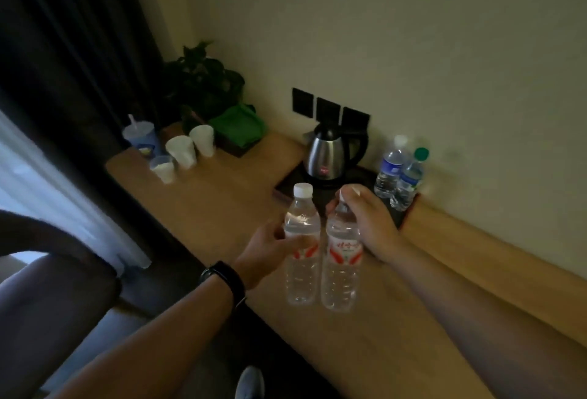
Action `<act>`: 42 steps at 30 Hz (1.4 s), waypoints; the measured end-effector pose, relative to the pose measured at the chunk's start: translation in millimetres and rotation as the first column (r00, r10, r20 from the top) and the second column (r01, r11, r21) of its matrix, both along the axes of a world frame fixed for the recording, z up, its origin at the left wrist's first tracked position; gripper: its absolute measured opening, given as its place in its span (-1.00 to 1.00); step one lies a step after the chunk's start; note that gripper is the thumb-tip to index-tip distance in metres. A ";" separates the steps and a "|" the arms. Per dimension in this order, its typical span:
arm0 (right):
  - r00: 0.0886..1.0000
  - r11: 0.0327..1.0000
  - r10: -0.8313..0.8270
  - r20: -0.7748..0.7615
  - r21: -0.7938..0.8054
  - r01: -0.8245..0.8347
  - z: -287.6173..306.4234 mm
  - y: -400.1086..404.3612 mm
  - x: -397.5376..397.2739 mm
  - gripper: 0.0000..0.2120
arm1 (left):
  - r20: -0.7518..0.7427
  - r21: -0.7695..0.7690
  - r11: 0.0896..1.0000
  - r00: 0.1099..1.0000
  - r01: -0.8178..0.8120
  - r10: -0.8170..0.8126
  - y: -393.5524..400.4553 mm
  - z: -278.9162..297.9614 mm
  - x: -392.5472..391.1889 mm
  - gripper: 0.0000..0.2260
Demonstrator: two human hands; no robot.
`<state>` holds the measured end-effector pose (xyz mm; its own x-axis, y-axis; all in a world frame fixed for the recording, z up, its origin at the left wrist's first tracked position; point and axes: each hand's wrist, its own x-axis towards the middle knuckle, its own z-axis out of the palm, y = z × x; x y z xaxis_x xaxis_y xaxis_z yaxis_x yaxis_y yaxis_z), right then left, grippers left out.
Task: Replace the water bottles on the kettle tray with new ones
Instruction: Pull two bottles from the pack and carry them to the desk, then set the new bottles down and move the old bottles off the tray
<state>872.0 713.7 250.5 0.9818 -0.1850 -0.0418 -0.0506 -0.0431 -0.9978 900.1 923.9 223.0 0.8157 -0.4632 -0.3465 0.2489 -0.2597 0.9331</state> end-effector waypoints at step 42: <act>0.898 0.819 -0.405 0.172 -0.368 0.440 -112.5 -35.7 6.2 -0.71 | 0.096 0.188 0.785 0.785 0.590 -0.612 -99.8 -113.7 138.7 -0.25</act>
